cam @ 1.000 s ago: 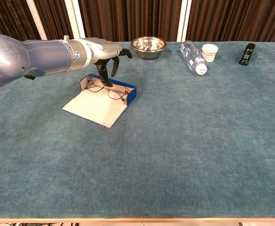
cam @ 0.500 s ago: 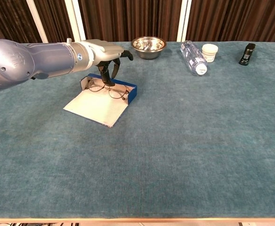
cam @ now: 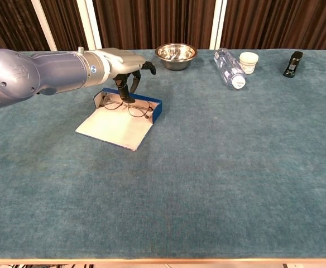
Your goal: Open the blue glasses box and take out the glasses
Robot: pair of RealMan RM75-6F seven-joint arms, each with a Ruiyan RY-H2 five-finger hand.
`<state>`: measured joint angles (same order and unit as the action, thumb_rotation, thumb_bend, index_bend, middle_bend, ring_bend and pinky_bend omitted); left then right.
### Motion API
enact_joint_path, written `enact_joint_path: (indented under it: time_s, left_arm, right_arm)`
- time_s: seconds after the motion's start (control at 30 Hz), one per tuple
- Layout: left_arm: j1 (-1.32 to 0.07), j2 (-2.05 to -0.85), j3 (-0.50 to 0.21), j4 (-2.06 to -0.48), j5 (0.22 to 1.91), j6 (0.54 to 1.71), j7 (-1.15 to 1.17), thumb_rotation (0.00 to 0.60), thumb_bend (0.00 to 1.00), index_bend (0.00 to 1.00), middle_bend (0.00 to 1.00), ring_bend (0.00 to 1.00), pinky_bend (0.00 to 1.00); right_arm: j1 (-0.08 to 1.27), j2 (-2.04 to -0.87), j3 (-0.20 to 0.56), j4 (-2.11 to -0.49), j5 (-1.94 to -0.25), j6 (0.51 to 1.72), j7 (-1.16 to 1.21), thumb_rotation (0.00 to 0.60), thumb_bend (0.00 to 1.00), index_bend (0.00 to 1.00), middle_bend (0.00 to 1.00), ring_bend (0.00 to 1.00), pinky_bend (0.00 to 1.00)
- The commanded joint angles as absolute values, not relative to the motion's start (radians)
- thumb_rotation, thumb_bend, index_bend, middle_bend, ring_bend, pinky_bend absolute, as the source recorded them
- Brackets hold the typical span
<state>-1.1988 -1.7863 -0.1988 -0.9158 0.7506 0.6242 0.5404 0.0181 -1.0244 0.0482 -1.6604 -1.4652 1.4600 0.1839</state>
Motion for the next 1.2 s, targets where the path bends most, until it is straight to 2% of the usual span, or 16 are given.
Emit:
enact_joint_path:
  time_s: [0.03, 0.4, 1.2]
  left_arm:
    - [-1.196, -1.786, -0.201, -0.919, 0.757, 0.630, 0.534, 0.600, 0.32, 0.12, 0.54, 0.06, 0.07]
    - [-1.179, -1.760, -0.189, -0.963, 0.766, 0.646, 0.538, 0.600, 0.32, 0.13, 0.54, 0.06, 0.07]
    - [-1.102, -1.574, -0.100, -1.253, 0.831, 0.741, 0.594, 0.600, 0.32, 0.13, 0.55, 0.07, 0.07]
  right_arm:
    - [0.018, -1.024, 0.048, -1.660, -1.465, 1.460, 0.184, 0.600, 0.20, 0.00, 0.00, 0.00, 0.20]
    - [0.017, -1.024, 0.048, -1.660, -1.466, 1.462, 0.185, 0.600, 0.20, 0.00, 0.00, 0.00, 0.20]
    - [0.016, -1.024, 0.047, -1.660, -1.470, 1.463, 0.186, 0.600, 0.20, 0.00, 0.00, 0.00, 0.20]
